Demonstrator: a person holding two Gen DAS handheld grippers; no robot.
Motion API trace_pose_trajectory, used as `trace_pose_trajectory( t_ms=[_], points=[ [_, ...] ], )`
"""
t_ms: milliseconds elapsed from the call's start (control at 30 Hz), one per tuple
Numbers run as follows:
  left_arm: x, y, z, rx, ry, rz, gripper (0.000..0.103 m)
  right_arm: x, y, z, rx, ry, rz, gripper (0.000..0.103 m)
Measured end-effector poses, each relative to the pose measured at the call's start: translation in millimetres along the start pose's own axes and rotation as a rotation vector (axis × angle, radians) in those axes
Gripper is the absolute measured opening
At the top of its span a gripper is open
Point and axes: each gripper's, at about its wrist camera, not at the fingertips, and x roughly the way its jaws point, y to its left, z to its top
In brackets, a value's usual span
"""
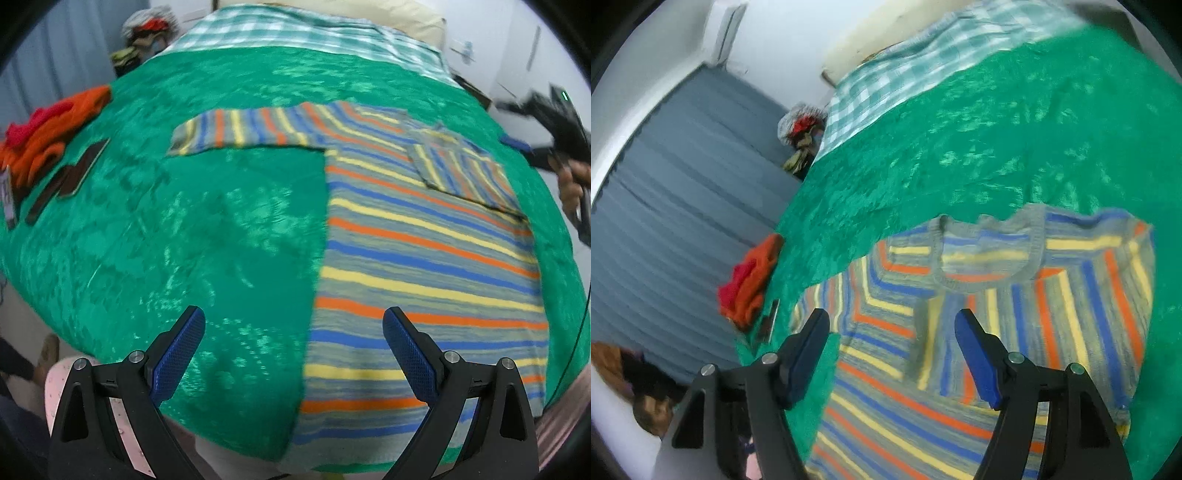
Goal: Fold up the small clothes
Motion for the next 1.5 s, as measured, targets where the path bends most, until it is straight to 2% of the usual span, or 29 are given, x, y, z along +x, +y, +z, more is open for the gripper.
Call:
trace_pose_trajectory(
  t_ms=[67,167,233,267,300,333,367,433,467,500,533,600,667,733,767,833,900,967,1000,1067,1100,1200,1267,1300,1333,1400,1500],
  points=[
    [5,3,0,-0.013,0.007,0.005,0.098,-6,-21,-4,0.031,-0.001,-0.066,0.071],
    [14,-2,0,-0.005,0.026,-0.003,0.098,15,-43,-13,0.024,0.104,-0.181,0.065],
    [16,-10,0,0.029,0.025,-0.005,0.098,26,-68,-27,0.012,0.186,-0.29,0.057],
    [16,-14,0,0.049,0.025,0.001,0.098,29,-86,-34,0.014,0.226,-0.392,0.051],
    [16,-17,-1,0.072,0.024,0.009,0.098,25,-103,-39,0.02,0.225,-0.478,0.028],
    [16,-19,-2,0.085,0.021,0.014,0.098,17,-112,-38,0.023,0.199,-0.515,0.01],
    [15,-22,-2,0.095,0.016,0.018,0.098,4,-117,-38,0.028,0.158,-0.562,0.011],
    [16,-24,-2,0.1,0.019,0.004,0.098,-16,-109,-38,0.019,0.099,-0.573,0.022],
    [16,-27,-2,0.104,0.024,-0.006,0.098,-25,-100,-40,-0.004,0.09,-0.543,0.025],
    [17,-31,-2,0.11,0.031,-0.017,0.098,-31,-86,-47,-0.041,0.098,-0.485,0.034],
    [18,-36,-3,0.118,0.034,-0.027,0.098,-34,-74,-52,-0.064,0.112,-0.462,0.043],
    [20,-48,-5,0.148,0.038,-0.048,0.098,-37,-56,-77,-0.106,0.166,-0.434,0.045],
    [24,-58,-12,0.185,0.056,-0.06,0.098,-40,-44,-115,-0.113,0.242,-0.387,0.045],
    [34,-68,-26,0.247,0.14,-0.07,0.098,-39,-40,-151,-0.103,0.305,-0.378,0.045],
    [43,-73,-39,0.303,0.229,-0.052,0.098,-39,-42,-171,-0.094,0.341,-0.382,0.045],
    [48,-76,-61,0.382,0.294,0.007,0.1,-49,-46,-221,-0.071,0.428,-0.435,0.045],
    [38,-73,-78,0.422,0.287,0.035,0.102,-66,-43,-259,-0.062,0.452,-0.494,0.046],
    [36,-66,-89,0.412,0.372,0.021,0.102,-84,-41,-289,-0.017,0.499,-0.527,0.046],
    [34,-61,-93,0.402,0.404,0.014,0.102,-89,-41,-304,-0.007,0.536,-0.571,0.047],
    [22,-55,-96,0.405,0.382,0.021,0.101,-99,-41,-329,0.01,0.597,-0.621,0.047],
    [13,-53,-94,0.405,0.352,0.026,0.101,-105,-39,-332,0.02,0.589,-0.629,0.047],
    [-21,-45,-79,0.365,0.242,0.031,0.101,-129,-14,-323,-0.03,0.457,-0.654,0.048],
    [-39,-44,-66,0.334,0.174,0.028,0.101,-142,12,-308,-0.1,0.334,-0.685,0.06],
    [-50,-43,-58,0.322,0.134,0.03,0.101,-144,23,-300,-0.121,0.28,-0.683,0.072],
    [-57,-45,-52,0.319,0.108,0.035,0.101,-148,39,-292,-0.142,0.213,-0.671,0.078],
    [-75,-49,-43,0.319,0.048,0.049,0.101,-150,66,-279,-0.181,0.103,-0.634,0.079],
    [-90,-51,-34,0.302,-0.006,0.043,0.101,-141,96,-266,-0.222,0.039,-0.615,0.086]
  ],
)
